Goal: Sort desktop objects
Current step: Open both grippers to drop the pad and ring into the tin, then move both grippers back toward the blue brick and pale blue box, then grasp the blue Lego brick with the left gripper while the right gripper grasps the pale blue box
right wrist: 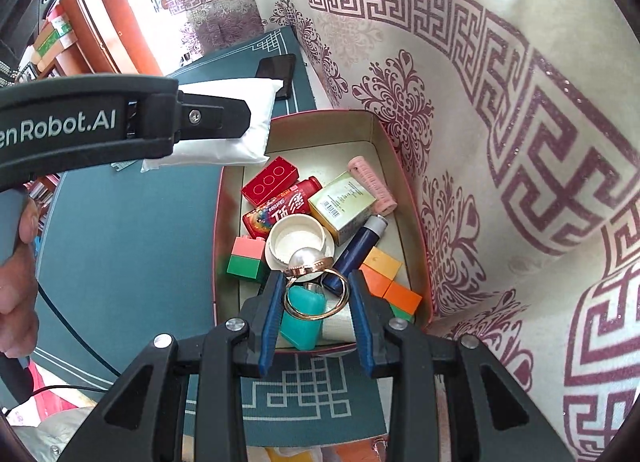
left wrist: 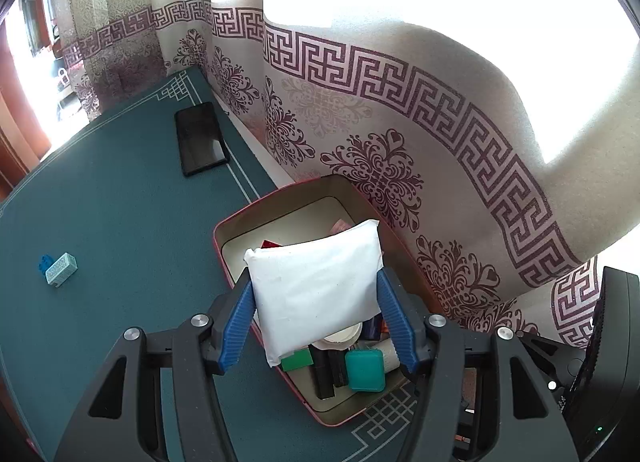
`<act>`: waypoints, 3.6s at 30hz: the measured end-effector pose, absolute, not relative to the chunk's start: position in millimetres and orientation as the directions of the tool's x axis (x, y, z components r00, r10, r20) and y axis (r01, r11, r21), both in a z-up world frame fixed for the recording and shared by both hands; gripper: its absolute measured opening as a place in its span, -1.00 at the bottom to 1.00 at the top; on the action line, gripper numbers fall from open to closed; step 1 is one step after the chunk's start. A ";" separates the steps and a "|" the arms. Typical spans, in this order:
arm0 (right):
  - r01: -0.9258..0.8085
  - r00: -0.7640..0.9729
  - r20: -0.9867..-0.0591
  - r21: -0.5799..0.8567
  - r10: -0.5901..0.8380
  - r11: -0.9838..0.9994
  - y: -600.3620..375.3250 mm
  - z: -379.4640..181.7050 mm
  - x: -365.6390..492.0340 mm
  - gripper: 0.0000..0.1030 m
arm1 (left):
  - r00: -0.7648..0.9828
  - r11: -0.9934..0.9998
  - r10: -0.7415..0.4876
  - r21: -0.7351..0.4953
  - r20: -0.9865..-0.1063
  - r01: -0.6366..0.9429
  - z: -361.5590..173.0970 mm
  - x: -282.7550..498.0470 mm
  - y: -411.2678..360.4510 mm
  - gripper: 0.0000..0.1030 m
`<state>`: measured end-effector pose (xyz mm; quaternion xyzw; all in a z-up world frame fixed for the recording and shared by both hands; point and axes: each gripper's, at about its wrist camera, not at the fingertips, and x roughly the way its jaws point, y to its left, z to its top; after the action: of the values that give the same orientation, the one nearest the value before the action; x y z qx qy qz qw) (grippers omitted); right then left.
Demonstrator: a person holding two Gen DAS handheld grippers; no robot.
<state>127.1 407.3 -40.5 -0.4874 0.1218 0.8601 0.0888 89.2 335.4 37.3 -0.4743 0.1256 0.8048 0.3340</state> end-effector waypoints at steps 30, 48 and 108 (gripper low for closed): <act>-0.220 -0.549 -0.836 0.113 0.027 -0.969 380.8 -26.3 109.2 0.52 | -0.334 -0.848 0.318 -0.108 -0.887 -0.519 30.9 61.5 271.8 0.27; -0.108 -0.549 -0.835 0.108 -0.031 -0.988 325.4 -24.3 57.5 0.53 | -0.361 -0.919 0.260 -0.114 -0.896 -0.378 17.5 22.0 184.2 0.27; -0.041 -0.371 -0.921 0.139 -0.114 -0.989 192.9 -113.4 -136.9 0.55 | -0.300 -0.988 0.150 -0.135 -0.942 -0.069 -105.3 -207.0 16.0 0.09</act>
<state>-136.9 192.9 -113.4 -0.5602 0.0693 0.8252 -0.0221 -207.0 16.0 -105.3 -0.5879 -0.0343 0.8053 0.0680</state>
